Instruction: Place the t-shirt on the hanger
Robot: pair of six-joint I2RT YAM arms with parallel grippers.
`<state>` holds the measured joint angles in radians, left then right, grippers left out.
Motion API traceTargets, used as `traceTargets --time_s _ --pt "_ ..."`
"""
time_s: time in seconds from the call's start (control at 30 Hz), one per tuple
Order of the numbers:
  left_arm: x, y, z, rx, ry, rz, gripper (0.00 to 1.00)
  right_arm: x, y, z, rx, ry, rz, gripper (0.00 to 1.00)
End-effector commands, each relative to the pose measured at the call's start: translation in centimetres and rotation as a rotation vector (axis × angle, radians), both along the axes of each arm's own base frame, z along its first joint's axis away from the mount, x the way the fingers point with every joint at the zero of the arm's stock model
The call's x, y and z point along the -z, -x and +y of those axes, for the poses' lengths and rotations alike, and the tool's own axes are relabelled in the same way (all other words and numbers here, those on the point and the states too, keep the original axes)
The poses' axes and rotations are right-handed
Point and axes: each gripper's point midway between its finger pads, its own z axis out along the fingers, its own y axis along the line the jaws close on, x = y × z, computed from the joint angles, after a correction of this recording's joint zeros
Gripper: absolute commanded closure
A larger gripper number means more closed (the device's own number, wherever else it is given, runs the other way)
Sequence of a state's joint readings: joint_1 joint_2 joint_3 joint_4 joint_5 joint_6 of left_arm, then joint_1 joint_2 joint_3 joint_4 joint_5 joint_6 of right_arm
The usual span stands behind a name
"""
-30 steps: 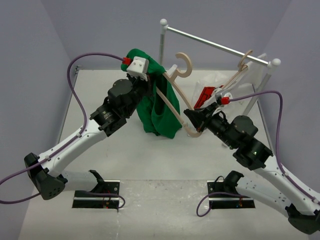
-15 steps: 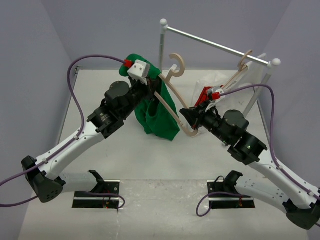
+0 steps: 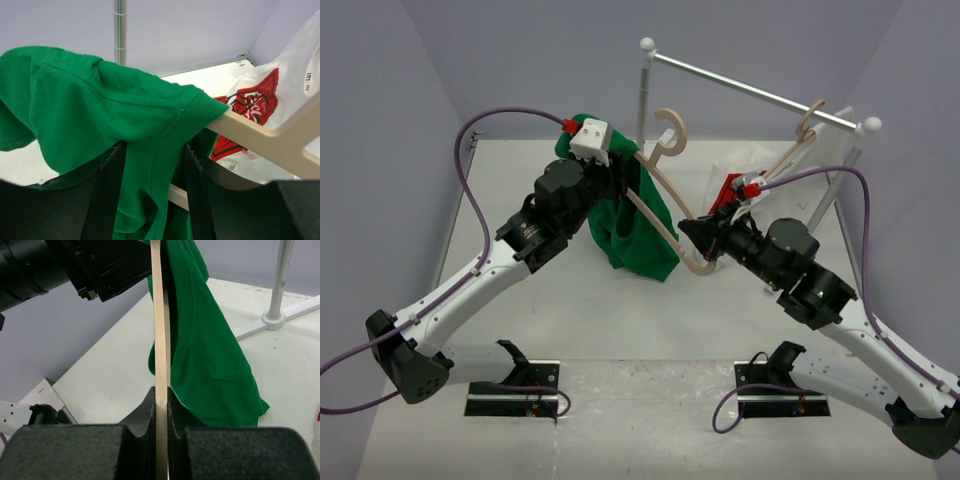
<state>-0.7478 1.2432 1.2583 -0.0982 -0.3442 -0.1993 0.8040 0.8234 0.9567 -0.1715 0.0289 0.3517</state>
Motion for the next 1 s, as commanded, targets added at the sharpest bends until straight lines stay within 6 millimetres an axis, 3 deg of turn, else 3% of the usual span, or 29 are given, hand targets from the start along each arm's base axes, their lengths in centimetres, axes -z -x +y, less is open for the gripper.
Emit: traceTargets --time_s 0.0,0.07,0.13,0.23,0.5,0.63,0.83,0.97 --pt "-1.1 -0.7 -0.4 0.022 0.026 -0.029 0.47 -5.1 0.9 -0.3 -0.021 -0.109 -0.086 1.00" --pt "-1.0 -0.9 -0.7 0.030 0.027 -0.032 0.47 -5.1 1.2 -0.1 -0.044 -0.108 -0.082 1.00" --pt "-1.1 -1.1 -0.7 0.025 0.026 -0.037 0.58 -5.0 1.3 0.0 -0.051 -0.104 -0.079 1.00" --pt "-1.2 -1.3 -0.5 0.016 0.015 -0.035 1.00 -4.5 0.8 -0.5 -0.015 -0.085 -0.075 1.00" --pt "-3.9 0.2 1.6 -0.009 -0.009 -0.062 1.00 -0.6 -1.2 -0.4 0.022 0.122 -0.059 1.00" --pt "-4.5 0.8 2.7 -0.022 -0.072 -0.042 1.00 0.8 0.2 1.4 -0.124 0.184 -0.067 1.00" --pt "-3.7 3.1 0.2 0.201 -0.140 -0.008 1.00 0.2 1.5 3.7 -0.290 0.192 -0.070 1.00" --pt "-2.5 5.4 -1.7 0.376 -0.161 0.026 1.00 -0.1 -0.6 4.3 -0.221 0.155 -0.032 1.00"
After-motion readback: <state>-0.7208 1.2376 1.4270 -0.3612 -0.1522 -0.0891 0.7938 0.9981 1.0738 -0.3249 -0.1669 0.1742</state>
